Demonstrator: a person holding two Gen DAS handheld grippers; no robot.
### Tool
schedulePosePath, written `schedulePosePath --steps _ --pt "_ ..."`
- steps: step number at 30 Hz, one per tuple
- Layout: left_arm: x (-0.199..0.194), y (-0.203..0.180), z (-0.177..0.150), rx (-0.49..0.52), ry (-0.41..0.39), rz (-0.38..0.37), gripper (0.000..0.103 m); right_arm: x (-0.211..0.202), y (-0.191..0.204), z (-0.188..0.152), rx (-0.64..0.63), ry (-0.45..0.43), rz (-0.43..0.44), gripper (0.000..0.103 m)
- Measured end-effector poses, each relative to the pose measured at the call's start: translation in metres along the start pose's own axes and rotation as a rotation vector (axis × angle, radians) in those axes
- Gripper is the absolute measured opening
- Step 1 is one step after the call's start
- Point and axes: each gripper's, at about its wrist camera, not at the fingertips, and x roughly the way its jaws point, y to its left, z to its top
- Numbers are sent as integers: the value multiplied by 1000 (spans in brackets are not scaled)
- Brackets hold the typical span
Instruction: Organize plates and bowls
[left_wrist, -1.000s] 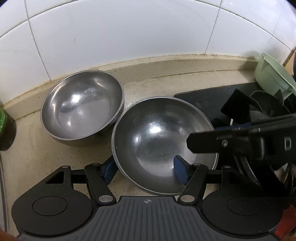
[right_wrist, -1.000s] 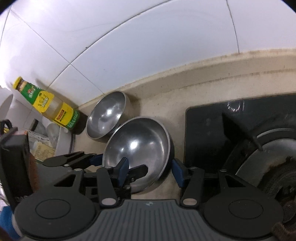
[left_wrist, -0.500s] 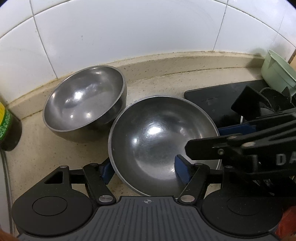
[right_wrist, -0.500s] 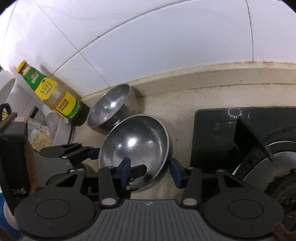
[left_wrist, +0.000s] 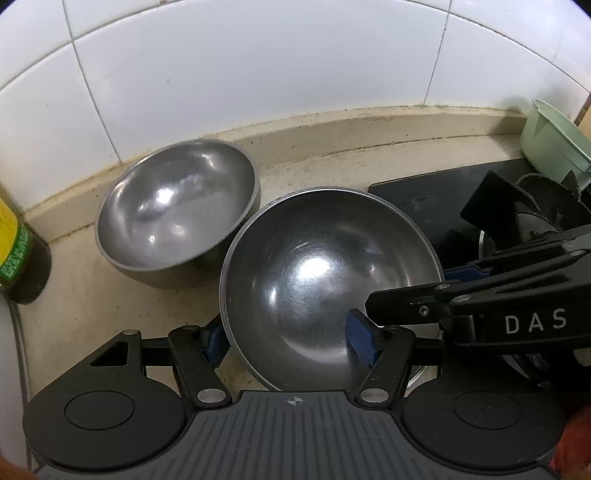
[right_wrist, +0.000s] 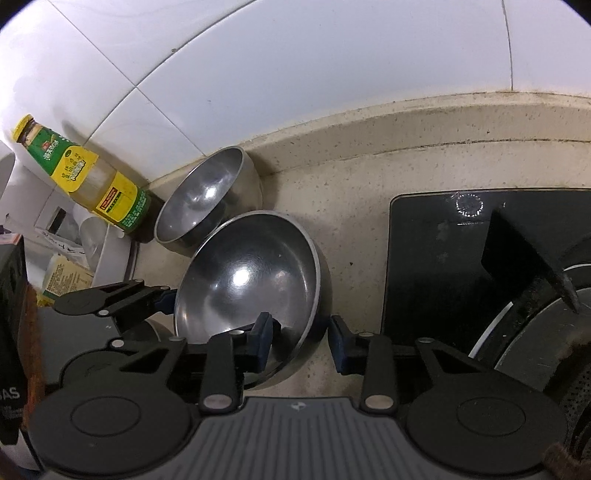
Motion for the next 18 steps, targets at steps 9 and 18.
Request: schedulePosePath --steps 9,18 --pt "-10 -6 1 13 -24 -3 71 -9 -2 -2 18 -22 15 31" --pt "-25 -13 3 19 -56 -8 72 -21 -1 -4 22 -46 18 31"
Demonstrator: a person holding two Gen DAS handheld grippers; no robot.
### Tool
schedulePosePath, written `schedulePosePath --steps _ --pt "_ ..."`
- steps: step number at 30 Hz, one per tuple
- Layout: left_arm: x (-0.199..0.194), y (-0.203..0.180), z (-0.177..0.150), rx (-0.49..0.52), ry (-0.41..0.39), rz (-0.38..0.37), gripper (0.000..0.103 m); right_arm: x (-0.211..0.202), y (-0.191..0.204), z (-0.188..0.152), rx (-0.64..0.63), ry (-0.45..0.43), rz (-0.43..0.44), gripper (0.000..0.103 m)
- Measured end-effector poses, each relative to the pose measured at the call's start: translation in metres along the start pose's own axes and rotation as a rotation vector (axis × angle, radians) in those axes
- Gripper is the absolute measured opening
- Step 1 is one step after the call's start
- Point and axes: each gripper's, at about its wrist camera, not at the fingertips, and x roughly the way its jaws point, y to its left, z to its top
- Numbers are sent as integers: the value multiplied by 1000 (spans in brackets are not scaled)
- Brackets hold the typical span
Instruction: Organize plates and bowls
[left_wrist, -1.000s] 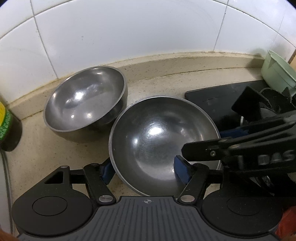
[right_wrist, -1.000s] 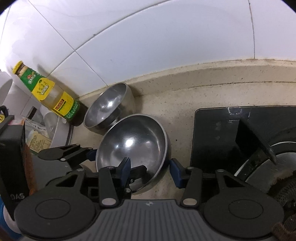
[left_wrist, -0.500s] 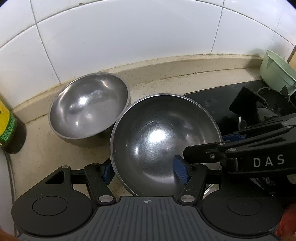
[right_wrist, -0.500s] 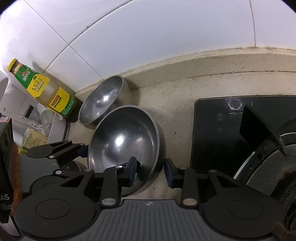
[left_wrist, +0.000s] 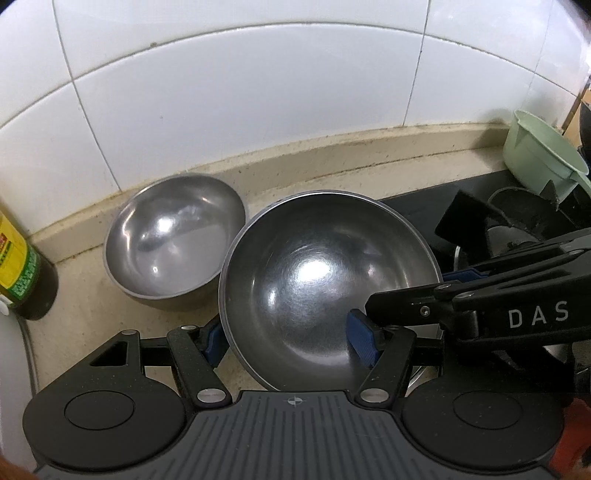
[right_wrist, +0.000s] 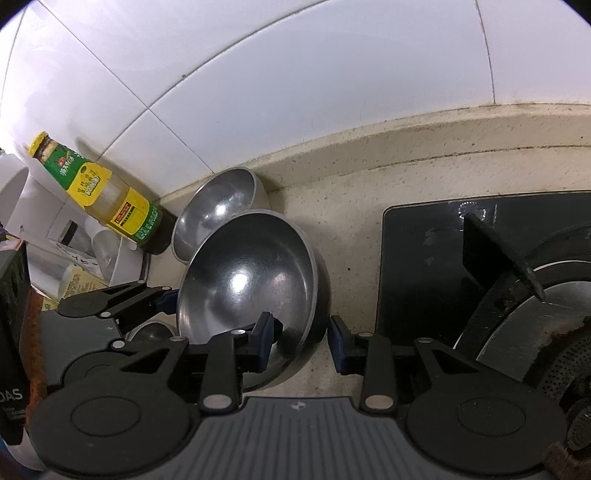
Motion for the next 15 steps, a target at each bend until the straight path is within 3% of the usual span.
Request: schedulePosePath --steps 15 --pt "-53 11 -5 -27 -95 45 73 -29 34 5 -58 -53 15 31"
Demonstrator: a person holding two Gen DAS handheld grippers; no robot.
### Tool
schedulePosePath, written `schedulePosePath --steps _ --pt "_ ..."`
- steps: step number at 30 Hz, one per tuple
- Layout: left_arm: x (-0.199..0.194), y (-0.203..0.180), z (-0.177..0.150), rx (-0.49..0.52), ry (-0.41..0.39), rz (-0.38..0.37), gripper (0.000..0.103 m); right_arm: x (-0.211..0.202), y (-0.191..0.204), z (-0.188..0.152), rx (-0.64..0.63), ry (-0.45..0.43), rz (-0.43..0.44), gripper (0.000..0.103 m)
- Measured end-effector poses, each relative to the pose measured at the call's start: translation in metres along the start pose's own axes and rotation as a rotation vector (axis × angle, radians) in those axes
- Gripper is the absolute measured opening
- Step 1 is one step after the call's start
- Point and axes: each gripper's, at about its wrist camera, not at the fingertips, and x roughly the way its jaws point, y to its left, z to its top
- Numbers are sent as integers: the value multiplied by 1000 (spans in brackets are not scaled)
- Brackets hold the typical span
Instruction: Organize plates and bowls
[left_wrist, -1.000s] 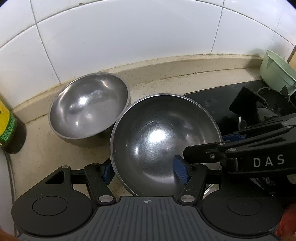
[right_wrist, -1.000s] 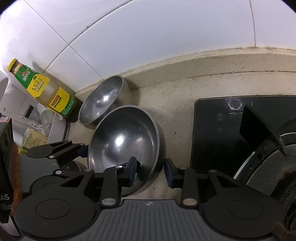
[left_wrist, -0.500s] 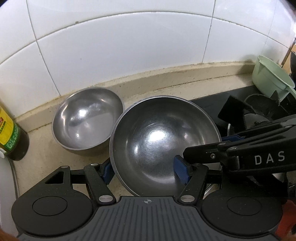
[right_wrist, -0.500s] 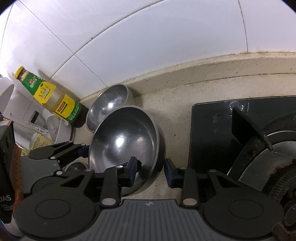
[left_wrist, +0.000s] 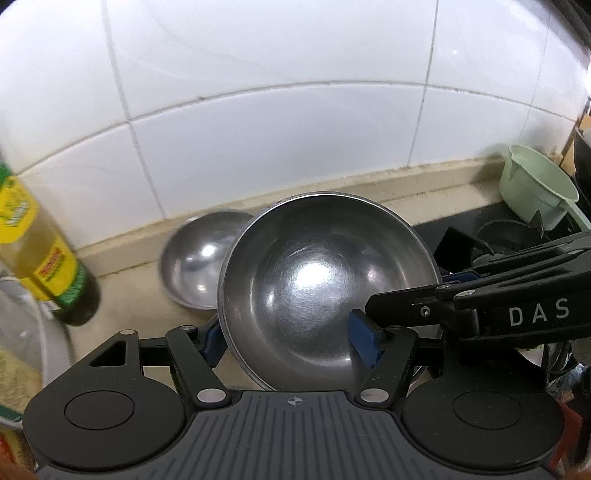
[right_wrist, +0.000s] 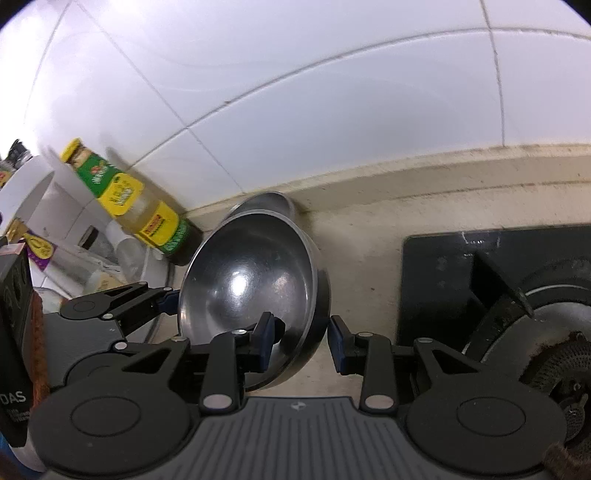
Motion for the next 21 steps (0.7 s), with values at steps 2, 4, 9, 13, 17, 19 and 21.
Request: schedulePosePath --steps 2,4,9,13,17,19,21 --pt "-10 6 -2 -10 -14 14 73 -3 9 1 -13 -6 10 31" --pt "-21 12 -4 -21 -28 29 73 -6 19 1 -29 -11 22 31" --pt "-48 28 -15 -59 -57 66 73 -9 48 0 -77 -17 51 31" --pt "-63 38 -28 -81 -61 99 73 -10 71 -5 -121 -9 78 31" --pt "-70 45 -43 -109 -44 112 73 -7 90 -15 -158 9 100 31" --pt "-72 49 -52 -122 -28 113 73 -4 95 -20 -169 25 107 31" --pt "-72 50 -60 -129 -12 115 73 1 100 -26 -175 46 112 31"
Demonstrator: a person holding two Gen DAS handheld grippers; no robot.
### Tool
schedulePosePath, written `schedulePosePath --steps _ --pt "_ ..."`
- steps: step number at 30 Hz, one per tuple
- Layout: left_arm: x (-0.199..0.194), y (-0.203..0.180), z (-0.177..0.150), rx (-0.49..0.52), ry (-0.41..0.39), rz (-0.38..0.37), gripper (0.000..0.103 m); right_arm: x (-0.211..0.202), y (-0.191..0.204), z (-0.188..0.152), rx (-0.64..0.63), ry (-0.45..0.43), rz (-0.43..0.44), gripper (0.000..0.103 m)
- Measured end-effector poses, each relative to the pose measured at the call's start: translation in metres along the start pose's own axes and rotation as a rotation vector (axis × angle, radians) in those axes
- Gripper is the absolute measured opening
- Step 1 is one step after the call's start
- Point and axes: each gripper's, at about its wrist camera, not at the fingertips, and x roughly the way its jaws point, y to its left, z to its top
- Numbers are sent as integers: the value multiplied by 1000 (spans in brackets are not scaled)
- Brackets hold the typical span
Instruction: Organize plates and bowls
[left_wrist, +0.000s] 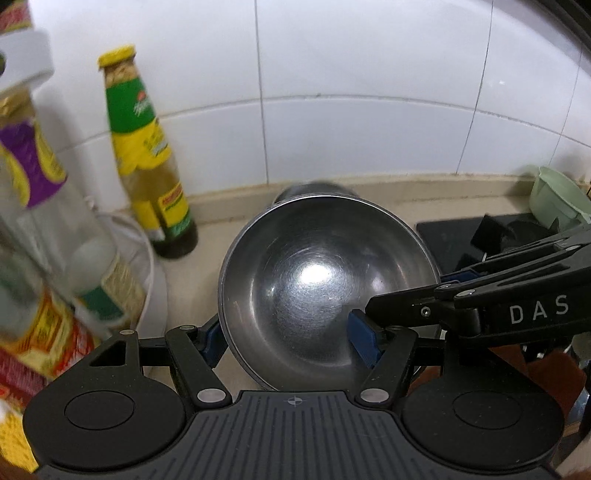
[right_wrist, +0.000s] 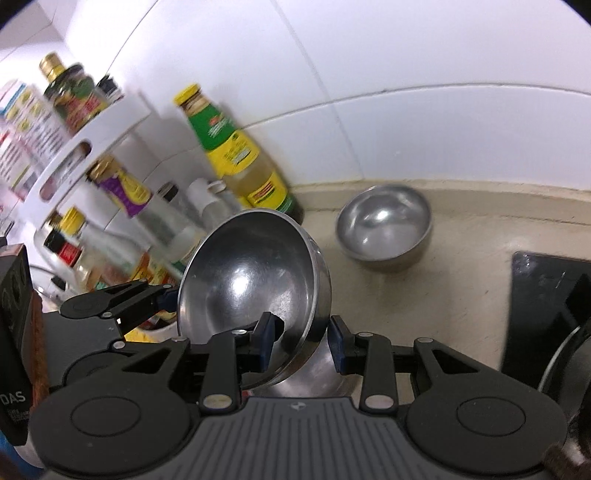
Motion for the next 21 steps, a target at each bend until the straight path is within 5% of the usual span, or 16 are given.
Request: schedulePosePath --steps 21 --pt "18 1 -31 7 107 -26 74 29 1 -30 21 154 -19 31"
